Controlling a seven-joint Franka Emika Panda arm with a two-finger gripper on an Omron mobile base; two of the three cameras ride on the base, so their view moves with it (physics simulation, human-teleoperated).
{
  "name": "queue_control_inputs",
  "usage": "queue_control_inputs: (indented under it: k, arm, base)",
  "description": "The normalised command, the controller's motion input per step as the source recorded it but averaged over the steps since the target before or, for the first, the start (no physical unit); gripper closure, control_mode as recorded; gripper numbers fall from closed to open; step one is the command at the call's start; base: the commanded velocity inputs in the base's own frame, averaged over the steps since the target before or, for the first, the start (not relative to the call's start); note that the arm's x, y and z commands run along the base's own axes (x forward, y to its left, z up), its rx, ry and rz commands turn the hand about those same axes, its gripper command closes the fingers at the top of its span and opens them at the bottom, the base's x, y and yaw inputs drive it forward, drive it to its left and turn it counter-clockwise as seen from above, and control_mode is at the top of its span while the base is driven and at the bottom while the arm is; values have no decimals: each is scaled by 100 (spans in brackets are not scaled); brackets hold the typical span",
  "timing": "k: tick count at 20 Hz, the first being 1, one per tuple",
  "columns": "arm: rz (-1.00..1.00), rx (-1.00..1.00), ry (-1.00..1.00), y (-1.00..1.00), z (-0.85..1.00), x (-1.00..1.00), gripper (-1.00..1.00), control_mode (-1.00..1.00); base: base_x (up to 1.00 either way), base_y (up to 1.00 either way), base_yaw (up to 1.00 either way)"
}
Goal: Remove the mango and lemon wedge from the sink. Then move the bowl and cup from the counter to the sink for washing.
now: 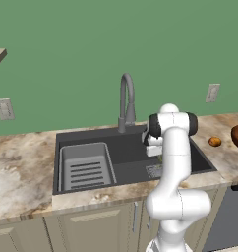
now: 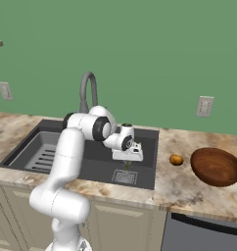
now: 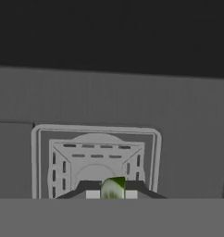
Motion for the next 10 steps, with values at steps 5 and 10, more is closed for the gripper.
queue_control_inputs:
  k: [5,10]
  arm:
    - [0,0,0,-14,30,-8,100,-100]
    - [0,0,0,-13,31,-9,100,-100]
  base:
    - [0,0,0]
    - [0,0,0]
